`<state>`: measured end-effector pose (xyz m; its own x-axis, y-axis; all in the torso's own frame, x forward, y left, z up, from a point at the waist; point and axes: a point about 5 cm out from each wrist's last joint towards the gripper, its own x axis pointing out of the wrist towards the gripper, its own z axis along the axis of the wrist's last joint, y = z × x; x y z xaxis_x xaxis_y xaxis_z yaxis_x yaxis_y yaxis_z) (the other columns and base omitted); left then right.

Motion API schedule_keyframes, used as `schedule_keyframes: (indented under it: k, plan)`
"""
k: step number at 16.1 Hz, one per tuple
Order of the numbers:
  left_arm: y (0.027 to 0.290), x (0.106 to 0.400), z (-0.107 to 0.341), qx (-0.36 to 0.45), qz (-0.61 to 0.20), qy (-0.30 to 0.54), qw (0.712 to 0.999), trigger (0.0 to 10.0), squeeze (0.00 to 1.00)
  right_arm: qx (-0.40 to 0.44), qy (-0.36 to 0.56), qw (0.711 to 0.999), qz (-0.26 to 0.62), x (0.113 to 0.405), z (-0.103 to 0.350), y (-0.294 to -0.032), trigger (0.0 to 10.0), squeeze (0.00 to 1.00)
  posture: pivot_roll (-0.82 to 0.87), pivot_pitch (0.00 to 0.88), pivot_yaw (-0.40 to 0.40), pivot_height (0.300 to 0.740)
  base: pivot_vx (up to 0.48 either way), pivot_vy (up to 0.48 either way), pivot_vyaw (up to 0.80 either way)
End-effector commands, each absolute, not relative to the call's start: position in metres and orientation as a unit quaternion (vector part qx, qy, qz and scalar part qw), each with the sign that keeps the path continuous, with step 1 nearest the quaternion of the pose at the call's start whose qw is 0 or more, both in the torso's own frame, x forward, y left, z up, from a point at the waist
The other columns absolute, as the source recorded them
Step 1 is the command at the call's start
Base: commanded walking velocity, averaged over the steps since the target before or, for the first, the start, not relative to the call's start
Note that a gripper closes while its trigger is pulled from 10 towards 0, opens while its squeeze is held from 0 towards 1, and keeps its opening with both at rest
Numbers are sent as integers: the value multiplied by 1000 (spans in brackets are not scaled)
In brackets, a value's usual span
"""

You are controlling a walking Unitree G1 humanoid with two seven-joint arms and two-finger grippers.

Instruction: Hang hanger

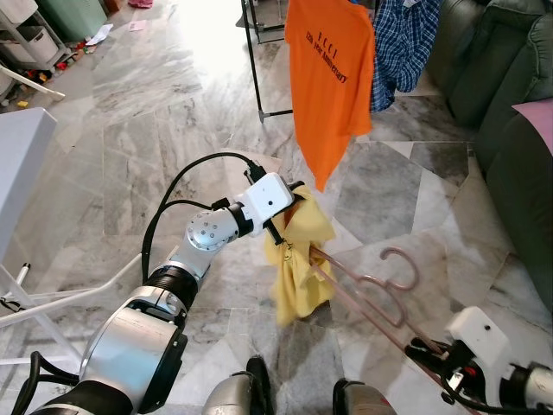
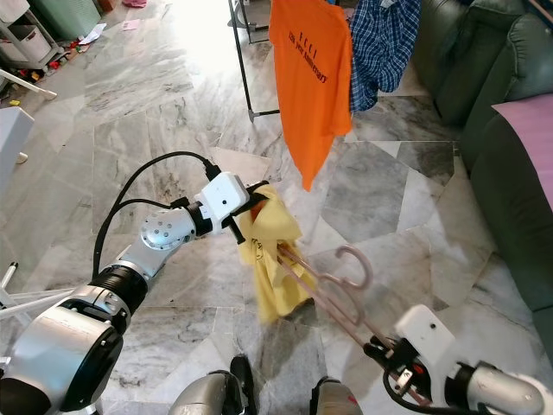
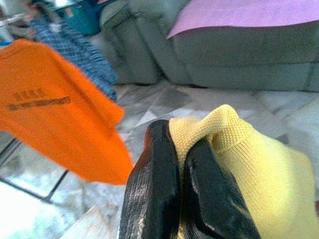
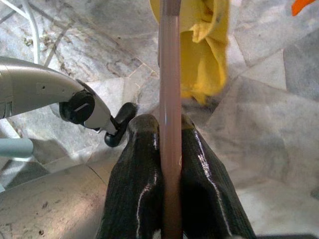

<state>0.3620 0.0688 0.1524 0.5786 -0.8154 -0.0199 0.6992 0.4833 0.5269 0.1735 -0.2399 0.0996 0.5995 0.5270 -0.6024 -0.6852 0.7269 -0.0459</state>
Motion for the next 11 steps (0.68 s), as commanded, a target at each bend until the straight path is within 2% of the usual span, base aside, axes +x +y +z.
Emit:
schedule_keyframes:
  k: [1, 4, 11]
  plan:
    - [71, 360, 153, 238, -450, -127, 851, 10000, 0, -140, 292, 876, 357, 172, 97, -238, 10000, 0, -244, 258, 160, 740, 0, 0, 0]
    - [68, 352, 148, 239, -486, -132, 830, 10000, 0, -156, 279, 883, 344, 180, 101, -243, 10000, 0, -240, 260, 160, 740, 0, 0, 0]
    - [86, 349, 139, 252, -486, -120, 829, 10000, 0, -157, 279, 894, 313, 179, 96, -257, 10000, 0, -238, 258, 162, 740, 0, 0, 0]
